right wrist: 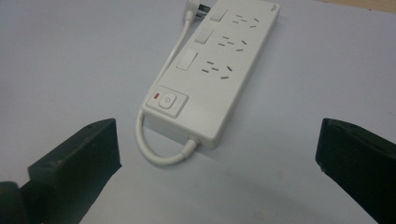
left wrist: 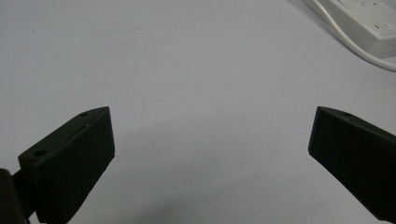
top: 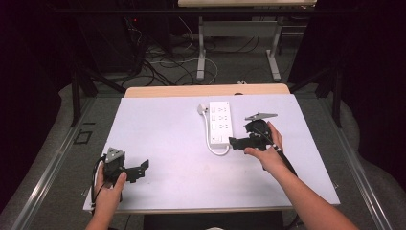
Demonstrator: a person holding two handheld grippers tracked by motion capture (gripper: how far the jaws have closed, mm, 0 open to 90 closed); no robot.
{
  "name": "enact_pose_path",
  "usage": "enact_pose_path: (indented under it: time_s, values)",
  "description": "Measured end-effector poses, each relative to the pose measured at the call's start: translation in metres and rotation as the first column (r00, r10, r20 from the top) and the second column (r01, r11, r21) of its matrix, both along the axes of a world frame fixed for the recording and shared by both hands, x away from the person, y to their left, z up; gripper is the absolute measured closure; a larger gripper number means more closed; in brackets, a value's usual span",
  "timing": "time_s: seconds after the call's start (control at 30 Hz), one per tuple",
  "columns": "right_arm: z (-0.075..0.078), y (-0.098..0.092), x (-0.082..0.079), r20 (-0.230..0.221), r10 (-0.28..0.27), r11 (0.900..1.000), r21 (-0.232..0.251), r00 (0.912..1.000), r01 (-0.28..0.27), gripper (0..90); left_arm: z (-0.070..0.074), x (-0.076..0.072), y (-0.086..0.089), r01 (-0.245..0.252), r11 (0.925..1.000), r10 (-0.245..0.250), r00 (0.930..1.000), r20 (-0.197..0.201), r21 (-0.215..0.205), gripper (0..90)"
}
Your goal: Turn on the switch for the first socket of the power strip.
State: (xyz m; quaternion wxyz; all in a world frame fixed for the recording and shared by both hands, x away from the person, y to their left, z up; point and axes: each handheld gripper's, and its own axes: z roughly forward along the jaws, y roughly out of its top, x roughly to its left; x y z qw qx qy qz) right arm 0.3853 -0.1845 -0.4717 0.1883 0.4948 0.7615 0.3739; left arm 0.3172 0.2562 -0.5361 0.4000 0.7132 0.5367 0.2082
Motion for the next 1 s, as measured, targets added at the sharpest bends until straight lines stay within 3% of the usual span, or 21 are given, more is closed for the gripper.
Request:
enact_pose_path:
  time_s: [0.17, 0.5, 0.83, 1.0]
  values:
    - [0.0, -0.013, -0.016, 0.028, 0.009, 1.0, -0.016, 0.9996, -0.008, 0.0, 0.0, 0.0, 0.001, -0.003, 1.0, 0.003, 1.0, 0.003, -0.004, 0.3]
    - [-0.001, -0.035, -0.039, 0.051, 0.005, 1.0, 0.002, 0.9987, -0.005, 0.0, 0.0, 0.0, 0.001, -0.002, 1.0, 0.002, 1.0, 0.008, 0.002, 0.3]
    - [-0.003, -0.068, -0.053, 0.047, -0.057, 0.998, 0.039, 0.9973, 0.056, 0.0, 0.0, -0.001, 0.0, -0.004, 1.0, 0.004, 1.0, 0.009, 0.004, 0.3]
    - [-0.007, -0.085, -0.057, 0.068, -0.095, 0.995, 0.038, 0.9932, 0.092, 0.0, 0.0, -0.001, 0.0, -0.005, 1.0, 0.005, 0.9999, 0.009, 0.004, 0.3]
